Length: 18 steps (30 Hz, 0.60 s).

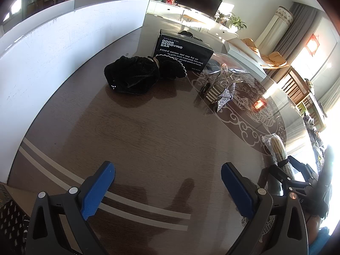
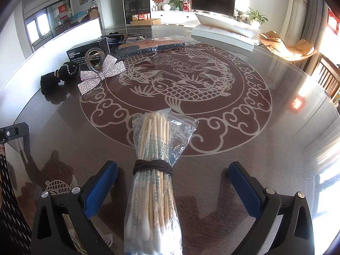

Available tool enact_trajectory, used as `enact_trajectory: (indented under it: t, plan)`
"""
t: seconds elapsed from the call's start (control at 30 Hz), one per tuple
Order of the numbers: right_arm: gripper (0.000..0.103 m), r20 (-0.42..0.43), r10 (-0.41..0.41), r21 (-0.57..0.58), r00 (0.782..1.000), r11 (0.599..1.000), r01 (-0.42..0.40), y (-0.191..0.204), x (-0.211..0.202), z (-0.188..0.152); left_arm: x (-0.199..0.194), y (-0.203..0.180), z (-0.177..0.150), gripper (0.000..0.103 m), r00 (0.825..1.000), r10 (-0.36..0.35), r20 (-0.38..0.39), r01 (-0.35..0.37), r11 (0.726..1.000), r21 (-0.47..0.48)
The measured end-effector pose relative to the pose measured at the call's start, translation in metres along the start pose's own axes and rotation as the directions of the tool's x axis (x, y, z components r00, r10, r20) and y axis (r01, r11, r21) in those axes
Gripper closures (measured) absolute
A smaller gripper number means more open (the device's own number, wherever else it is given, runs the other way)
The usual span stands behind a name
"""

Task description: Organize objects

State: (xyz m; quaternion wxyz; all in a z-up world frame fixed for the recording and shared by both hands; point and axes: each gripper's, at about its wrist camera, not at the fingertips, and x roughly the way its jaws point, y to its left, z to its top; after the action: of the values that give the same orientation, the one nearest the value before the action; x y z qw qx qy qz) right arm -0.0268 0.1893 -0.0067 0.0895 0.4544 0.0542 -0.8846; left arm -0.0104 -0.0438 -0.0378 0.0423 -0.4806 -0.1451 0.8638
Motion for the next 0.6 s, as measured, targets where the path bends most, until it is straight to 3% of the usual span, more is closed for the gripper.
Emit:
enact_trajectory:
  t: [0.6]
  plan:
    - [0.0, 0.0, 0.0, 0.0, 1.0, 1.0, 0.0, 0.0001, -0.0004, -0.0005, 0.0005, -0.0004, -0.0005, 0.001, 1.0, 0.004, -0.001, -0.004, 1.0, 0.003]
